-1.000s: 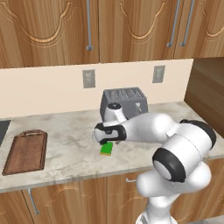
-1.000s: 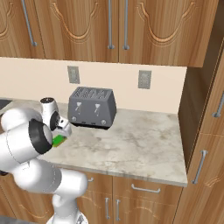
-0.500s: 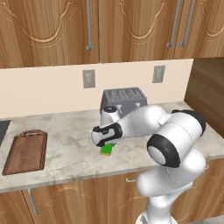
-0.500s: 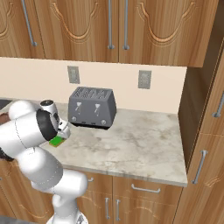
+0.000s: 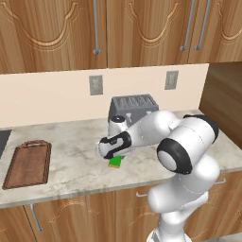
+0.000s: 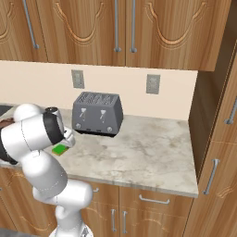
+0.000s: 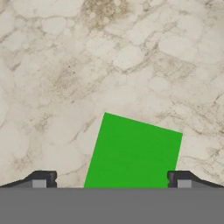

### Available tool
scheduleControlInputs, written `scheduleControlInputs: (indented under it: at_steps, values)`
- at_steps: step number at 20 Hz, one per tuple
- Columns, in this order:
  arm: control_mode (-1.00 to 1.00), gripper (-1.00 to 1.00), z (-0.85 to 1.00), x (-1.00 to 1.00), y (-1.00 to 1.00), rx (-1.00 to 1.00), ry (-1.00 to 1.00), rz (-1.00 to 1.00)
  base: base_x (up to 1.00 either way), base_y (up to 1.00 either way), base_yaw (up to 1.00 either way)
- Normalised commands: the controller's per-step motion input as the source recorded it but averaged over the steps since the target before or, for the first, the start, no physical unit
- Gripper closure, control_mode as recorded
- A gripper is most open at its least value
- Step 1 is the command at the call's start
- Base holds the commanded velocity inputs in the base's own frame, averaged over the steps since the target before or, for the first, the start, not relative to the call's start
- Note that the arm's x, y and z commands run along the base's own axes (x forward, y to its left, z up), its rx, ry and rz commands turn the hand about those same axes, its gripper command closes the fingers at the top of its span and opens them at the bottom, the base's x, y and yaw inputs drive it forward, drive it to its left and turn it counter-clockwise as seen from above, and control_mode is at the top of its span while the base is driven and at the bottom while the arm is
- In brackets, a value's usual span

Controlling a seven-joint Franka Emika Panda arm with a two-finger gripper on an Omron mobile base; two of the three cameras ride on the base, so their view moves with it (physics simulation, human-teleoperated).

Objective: Pick up the sponge from the counter and clean the cutting board by briefly scrubbing or pressing down on the cutting board. Once finished, release the sponge.

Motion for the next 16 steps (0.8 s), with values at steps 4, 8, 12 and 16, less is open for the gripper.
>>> scheduleControlInputs:
  at_steps: [4, 8, 12, 16]
  values:
    - [-1.00, -1.00, -0.03, 0.00, -0.08, 0.00, 0.00, 0.00, 0.00, 0.00, 0.00]
    - [-1.00, -1.00, -0.01, 0.00, 0.00, 0.00, 0.00, 0.00, 0.00, 0.00, 0.00]
    - [-1.00, -1.00, -0.11, 0.00, -0.01, 0.00, 0.00, 0.00, 0.00, 0.00, 0.00]
    - [-1.00, -1.00, -0.10, 0.00, -0.12, 0.00, 0.00, 0.00, 0.00, 0.00, 0.00]
